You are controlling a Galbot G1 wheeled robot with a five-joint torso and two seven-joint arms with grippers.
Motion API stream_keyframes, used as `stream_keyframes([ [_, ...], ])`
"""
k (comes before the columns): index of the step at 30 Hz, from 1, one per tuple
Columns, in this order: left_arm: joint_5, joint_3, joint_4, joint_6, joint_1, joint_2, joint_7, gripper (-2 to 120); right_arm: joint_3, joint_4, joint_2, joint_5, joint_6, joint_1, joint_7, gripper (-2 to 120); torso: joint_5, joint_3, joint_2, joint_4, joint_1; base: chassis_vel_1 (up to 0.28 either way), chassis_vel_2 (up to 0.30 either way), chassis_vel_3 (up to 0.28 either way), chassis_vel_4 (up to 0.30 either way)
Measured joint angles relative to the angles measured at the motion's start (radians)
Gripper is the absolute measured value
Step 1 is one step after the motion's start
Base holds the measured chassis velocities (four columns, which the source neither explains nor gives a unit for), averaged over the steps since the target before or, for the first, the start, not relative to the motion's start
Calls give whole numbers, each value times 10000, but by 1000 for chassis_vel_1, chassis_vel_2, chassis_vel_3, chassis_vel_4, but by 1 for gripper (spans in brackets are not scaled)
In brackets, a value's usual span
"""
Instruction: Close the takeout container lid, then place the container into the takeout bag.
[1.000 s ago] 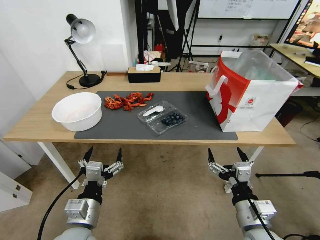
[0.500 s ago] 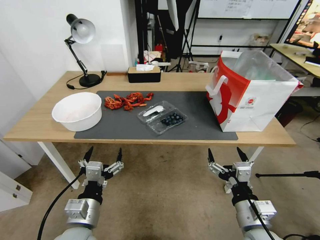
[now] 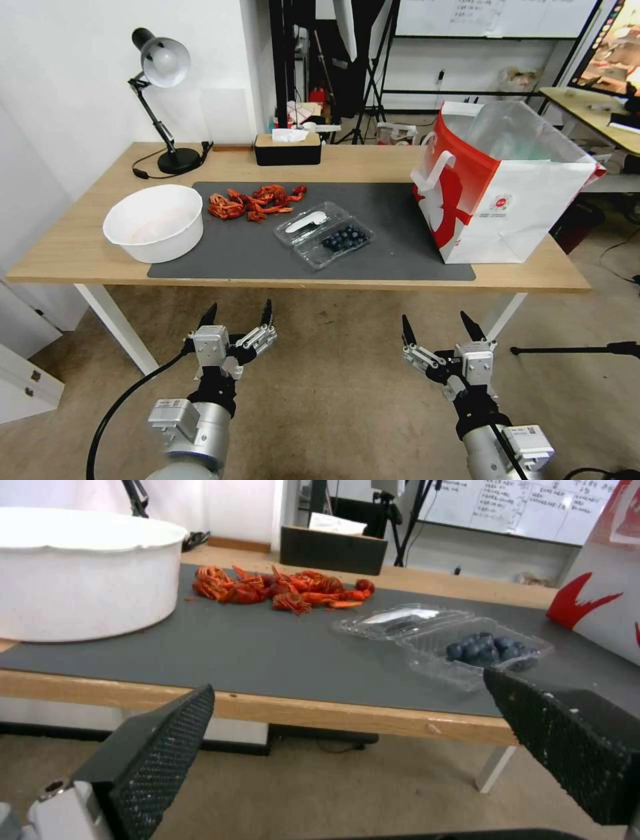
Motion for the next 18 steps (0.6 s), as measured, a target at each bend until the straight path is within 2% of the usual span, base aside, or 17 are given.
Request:
stream_keyframes([
  [12, 123, -114, 244, -212, -35, -44, 98, 100, 241, -33, -11, 153, -5, 141, 34, 100, 0, 0, 0, -1, -1, 0, 0, 0, 0],
  [18, -81, -214, 423, -3, -246, 185, 249, 100, 469, -64, -13, 330, -150, 424, 89, 100, 1, 0, -2, 0, -1, 0, 0, 0, 0],
])
